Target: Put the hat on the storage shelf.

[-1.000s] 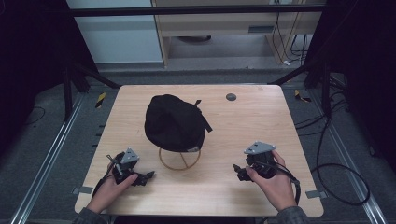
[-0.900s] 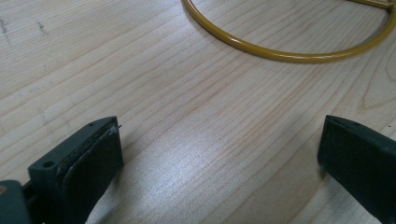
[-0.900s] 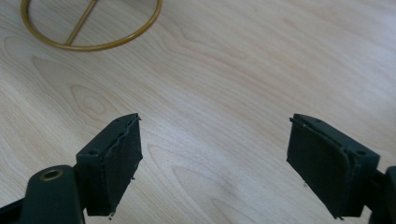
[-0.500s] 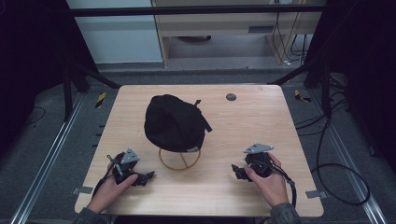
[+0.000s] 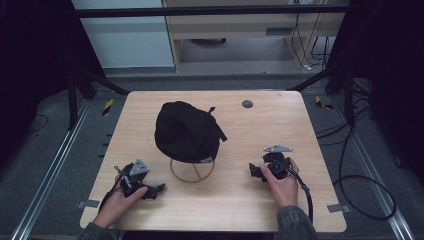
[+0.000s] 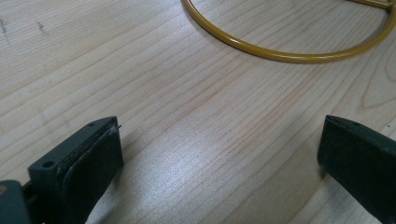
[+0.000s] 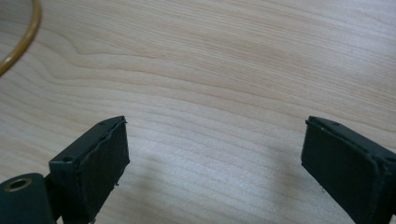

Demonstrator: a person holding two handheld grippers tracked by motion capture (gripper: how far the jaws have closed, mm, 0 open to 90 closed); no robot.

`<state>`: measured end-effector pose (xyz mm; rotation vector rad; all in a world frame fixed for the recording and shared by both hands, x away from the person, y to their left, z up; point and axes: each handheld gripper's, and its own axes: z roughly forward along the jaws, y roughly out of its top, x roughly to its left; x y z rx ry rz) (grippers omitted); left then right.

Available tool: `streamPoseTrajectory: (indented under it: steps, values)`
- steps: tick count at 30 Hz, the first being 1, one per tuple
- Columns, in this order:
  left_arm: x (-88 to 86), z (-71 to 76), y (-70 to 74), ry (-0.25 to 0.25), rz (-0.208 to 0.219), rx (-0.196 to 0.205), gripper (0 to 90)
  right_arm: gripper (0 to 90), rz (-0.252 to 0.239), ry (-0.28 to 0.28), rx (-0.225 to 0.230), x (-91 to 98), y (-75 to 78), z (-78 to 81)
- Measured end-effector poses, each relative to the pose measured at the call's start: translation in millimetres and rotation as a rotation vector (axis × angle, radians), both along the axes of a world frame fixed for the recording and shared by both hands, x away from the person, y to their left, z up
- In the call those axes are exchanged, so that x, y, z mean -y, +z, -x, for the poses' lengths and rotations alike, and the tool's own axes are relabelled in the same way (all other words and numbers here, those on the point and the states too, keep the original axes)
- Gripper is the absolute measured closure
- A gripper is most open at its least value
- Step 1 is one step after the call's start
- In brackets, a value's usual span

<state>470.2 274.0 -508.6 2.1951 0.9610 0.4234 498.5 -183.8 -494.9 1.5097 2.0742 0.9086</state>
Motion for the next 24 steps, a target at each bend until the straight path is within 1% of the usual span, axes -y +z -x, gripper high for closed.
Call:
streamPoseTrajectory:
  steps: [2,4,6,9,10,11,12,18,24]
  values:
    - [0.0,0.0,0.0,0.0,0.0,0.0,0.0,7.4,0.004,-0.013,-0.006,0.4,-3.2,-2.1]
    - [0.0,0.0,0.0,0.0,0.0,0.0,0.0,7.5,0.031,-0.019,-0.014,0.6,-8.5,-4.3]
    - [0.0,0.0,-0.1,0.0,0.0,0.001,0.0,6.7,0.032,-0.016,-0.021,0.8,-10.3,-4.4]
    - [0.0,0.0,-0.1,0.0,0.0,0.001,0.0,4.8,0.046,-0.02,0.0,-1.8,-12.9,-3.1]
    - [0.0,0.0,0.0,0.0,0.0,0.0,0.0,4.0,0.042,-0.022,0.014,-2.7,-14.6,-2.7]
    - [0.0,0.1,-0.1,0.0,0.0,0.0,0.0,4.0,0.042,-0.022,0.014,-2.7,-14.6,-2.7]
    - [0.0,0.1,-0.1,0.0,0.0,0.0,0.0,3.6,0.035,-0.031,0.037,-3.4,-16.9,-1.6]
    - [0.0,0.0,0.0,0.0,0.0,0.0,0.0,3.6,0.035,-0.036,0.036,-5.5,-16.9,2.0]
    - [0.3,-0.5,0.0,-0.006,0.0,0.0,0.0,3.6,0.035,-0.036,0.037,-3.5,-17.0,7.2]
